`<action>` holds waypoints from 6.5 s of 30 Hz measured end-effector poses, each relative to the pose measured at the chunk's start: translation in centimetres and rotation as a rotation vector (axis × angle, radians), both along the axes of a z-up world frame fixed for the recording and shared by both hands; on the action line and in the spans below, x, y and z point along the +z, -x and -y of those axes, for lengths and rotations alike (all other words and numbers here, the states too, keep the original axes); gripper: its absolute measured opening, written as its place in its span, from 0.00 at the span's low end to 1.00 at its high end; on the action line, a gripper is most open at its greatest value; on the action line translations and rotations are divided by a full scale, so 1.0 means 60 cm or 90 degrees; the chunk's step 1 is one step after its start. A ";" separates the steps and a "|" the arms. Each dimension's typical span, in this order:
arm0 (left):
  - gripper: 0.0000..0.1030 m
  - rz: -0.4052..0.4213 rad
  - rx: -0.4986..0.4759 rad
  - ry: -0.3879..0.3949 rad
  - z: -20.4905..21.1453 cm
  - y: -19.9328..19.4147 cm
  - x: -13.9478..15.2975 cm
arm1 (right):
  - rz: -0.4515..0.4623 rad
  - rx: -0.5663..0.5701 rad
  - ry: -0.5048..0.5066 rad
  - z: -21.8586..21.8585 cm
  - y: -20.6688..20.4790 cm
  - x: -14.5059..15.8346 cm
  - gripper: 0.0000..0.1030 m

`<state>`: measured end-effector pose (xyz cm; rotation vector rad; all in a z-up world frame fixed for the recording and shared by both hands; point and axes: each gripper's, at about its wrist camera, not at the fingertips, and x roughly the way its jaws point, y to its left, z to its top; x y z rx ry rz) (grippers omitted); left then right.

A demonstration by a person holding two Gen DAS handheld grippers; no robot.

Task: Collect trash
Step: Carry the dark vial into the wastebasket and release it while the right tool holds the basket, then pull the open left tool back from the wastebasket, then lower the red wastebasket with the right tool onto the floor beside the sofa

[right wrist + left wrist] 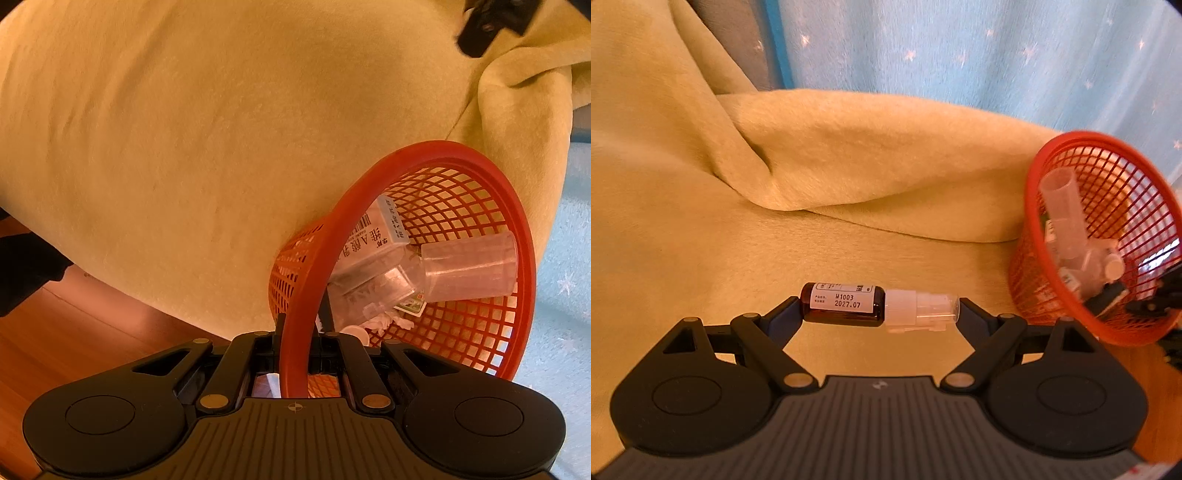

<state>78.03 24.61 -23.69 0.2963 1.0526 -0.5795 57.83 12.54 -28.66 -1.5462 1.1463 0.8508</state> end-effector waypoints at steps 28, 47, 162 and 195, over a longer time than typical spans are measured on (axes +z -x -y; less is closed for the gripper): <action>0.84 0.010 -0.156 0.084 0.120 0.060 0.150 | 0.026 0.018 0.017 -0.006 0.027 -0.015 0.02; 0.91 -0.001 -0.184 0.098 0.188 0.058 0.138 | 0.020 -0.010 -0.009 0.006 0.021 -0.012 0.02; 0.91 -0.027 0.253 -0.032 0.159 0.637 0.033 | 0.029 0.141 -0.135 0.310 0.395 0.092 0.05; 0.94 -0.021 0.373 -0.008 0.388 0.858 -0.414 | 0.023 0.125 -0.099 0.529 0.425 -0.502 0.08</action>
